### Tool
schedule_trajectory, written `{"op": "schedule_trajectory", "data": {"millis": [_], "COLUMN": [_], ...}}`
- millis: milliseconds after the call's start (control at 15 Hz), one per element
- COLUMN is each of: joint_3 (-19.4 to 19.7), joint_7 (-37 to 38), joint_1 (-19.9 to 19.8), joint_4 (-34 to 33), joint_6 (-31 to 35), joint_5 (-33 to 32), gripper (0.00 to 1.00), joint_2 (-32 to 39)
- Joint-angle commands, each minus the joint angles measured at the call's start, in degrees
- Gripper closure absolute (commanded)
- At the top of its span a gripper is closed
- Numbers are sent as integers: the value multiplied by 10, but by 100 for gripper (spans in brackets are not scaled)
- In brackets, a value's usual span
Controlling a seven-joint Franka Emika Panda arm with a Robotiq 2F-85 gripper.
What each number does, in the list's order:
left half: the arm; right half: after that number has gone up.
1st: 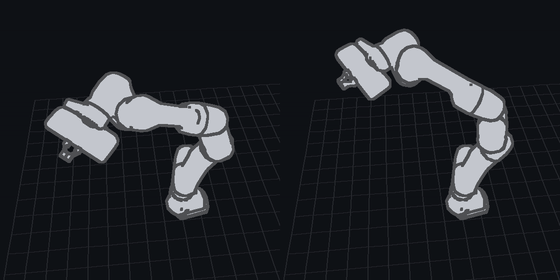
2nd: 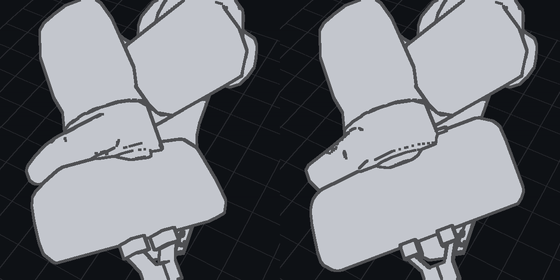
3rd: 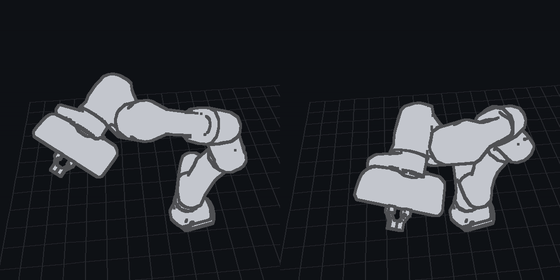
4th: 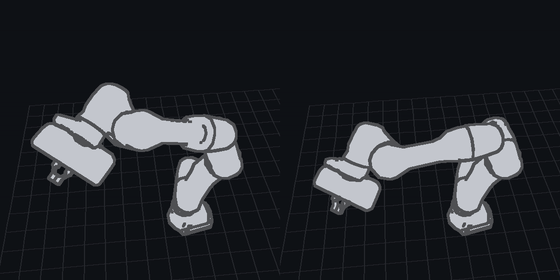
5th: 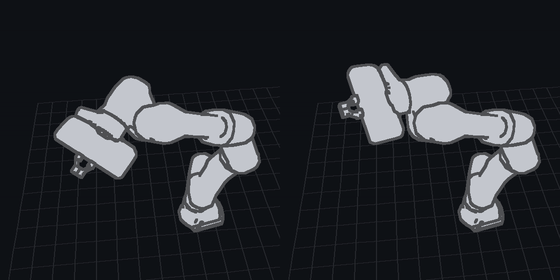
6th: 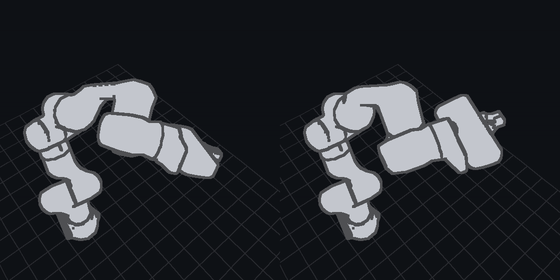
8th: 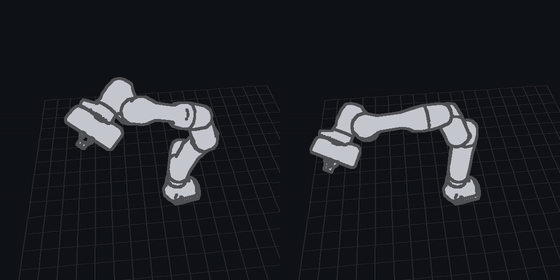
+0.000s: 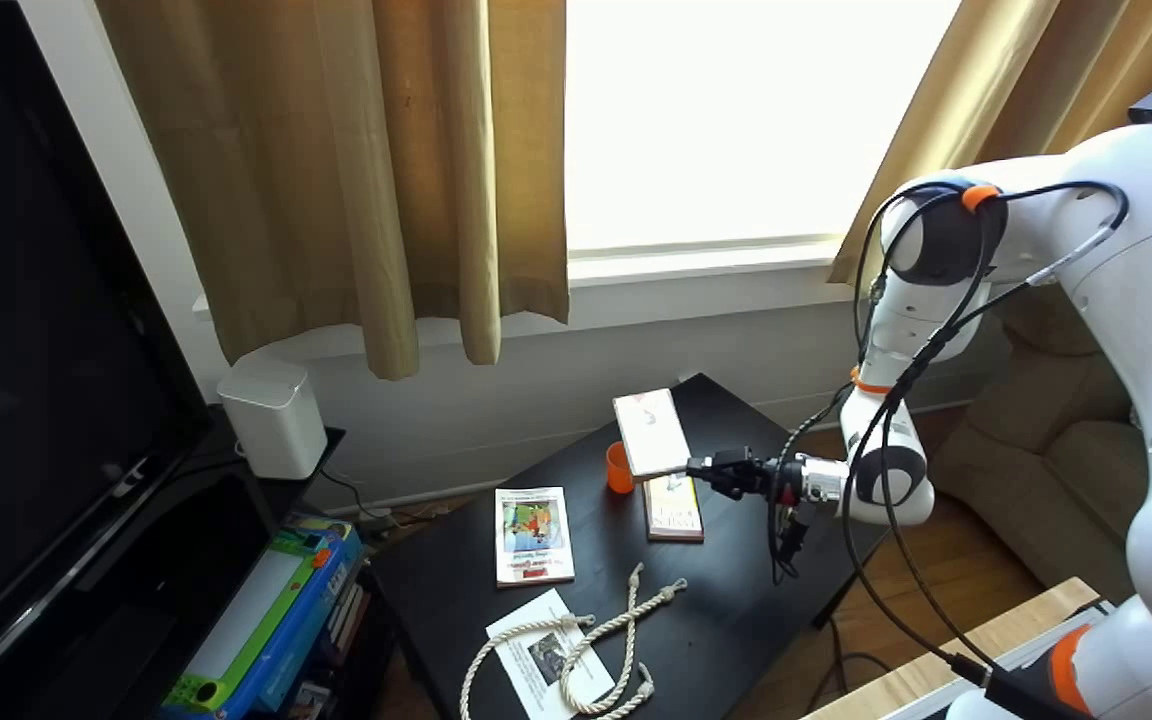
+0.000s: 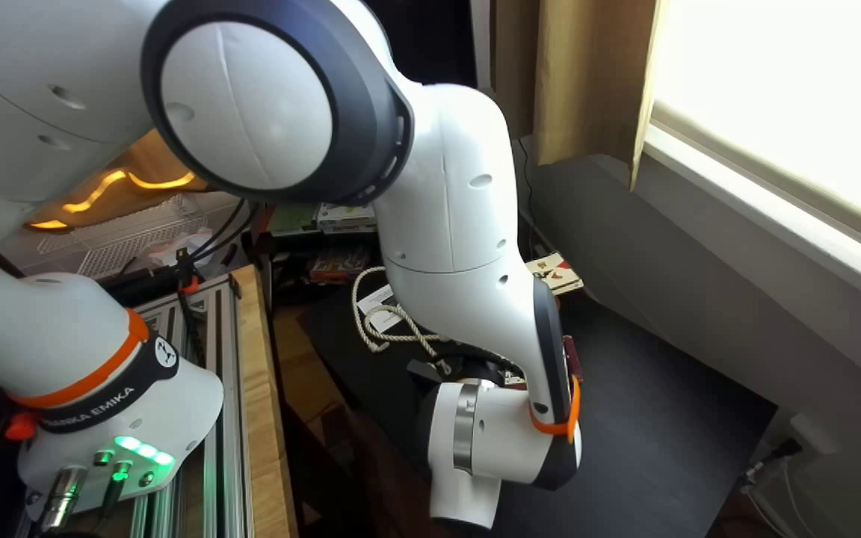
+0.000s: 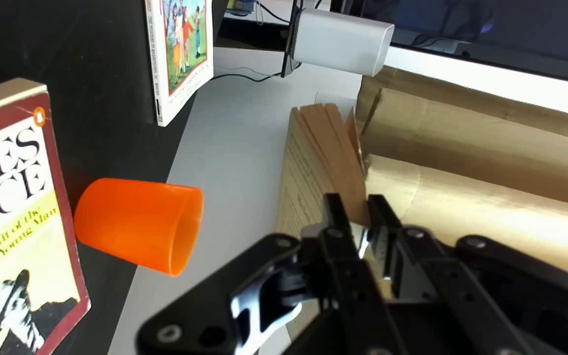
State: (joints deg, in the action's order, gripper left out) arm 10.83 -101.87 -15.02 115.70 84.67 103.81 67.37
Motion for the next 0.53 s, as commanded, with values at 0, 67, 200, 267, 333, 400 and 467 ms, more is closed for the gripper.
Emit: {"op": "schedule_trajectory", "data": {"millis": [0,67,200,267,333,400,467], "joint_3": [2,2,0,0,1,2,3], "joint_7": [40,52,93,117,136,153,164], "joint_1": [-6,-6,-2,2,3,8,11], "joint_4": [-60,-72,-97,-105,-113,-116,-119], "joint_6": [-44,-49,-45,-36,-31,-22,-18], "joint_5": [-6,-5,-2,0,2,3,3], "gripper": [96,96,96,96,96,96,96], "joint_2": [47,55,67,69,72,71,70]}}
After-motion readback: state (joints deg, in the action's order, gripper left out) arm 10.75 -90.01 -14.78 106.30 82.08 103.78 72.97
